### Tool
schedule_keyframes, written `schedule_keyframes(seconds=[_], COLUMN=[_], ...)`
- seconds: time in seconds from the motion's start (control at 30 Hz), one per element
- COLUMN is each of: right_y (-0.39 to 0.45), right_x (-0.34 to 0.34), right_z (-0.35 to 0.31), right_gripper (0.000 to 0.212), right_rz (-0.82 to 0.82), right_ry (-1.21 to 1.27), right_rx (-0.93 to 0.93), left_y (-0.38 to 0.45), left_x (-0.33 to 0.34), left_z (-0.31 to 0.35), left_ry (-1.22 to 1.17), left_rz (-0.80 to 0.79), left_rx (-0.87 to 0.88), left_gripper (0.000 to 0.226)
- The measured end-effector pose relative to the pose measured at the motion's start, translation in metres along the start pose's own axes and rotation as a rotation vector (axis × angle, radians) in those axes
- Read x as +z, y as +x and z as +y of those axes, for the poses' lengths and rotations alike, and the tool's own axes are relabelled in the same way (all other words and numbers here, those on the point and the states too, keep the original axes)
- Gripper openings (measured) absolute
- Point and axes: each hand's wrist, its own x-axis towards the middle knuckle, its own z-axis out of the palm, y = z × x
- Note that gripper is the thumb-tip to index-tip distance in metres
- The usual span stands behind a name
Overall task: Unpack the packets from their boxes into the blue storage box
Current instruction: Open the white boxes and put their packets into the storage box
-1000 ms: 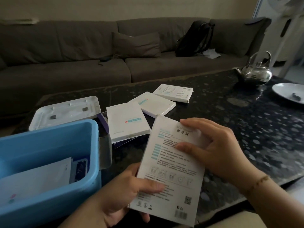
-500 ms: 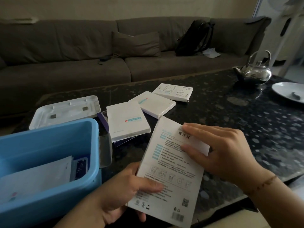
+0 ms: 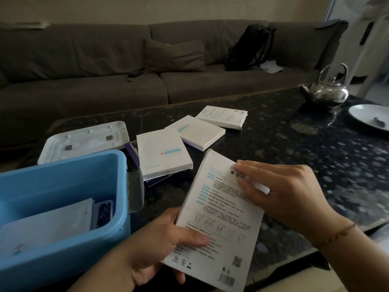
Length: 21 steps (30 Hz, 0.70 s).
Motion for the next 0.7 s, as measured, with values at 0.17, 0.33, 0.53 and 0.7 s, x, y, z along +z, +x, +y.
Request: schedule_keyframes(seconds=[0.17, 0.33, 0.53, 0.7], right_y=[-0.002, -0.006, -0.005, 0.001], right_x=[0.001, 0.007, 0.011, 0.003], right_z=[-0.003, -0.011, -0.015, -0.017], right_gripper=[0.026, 0.028, 0.014, 0.021], right_rz=[0.042, 0.049, 0.139, 0.081], right_ry=[0.131, 0.121, 0.053, 0.082], right_rx=[0.11, 0.127, 0.089, 0.153], left_y=[0.001, 0.002, 0.001, 0.001], left_x=[-0.001, -0.001, -0.002, -0.002], left_z=[-0.001, 0.0, 0.0, 0.0], left_ry=[-0.027, -0.08, -0.069, -0.011], left_rz=[-0.023, -0.039, -0.026, -0.019], left_rx=[0.001, 0.026, 0.013, 0.019], left_gripper=[0.027, 0.026, 0.024, 0.026])
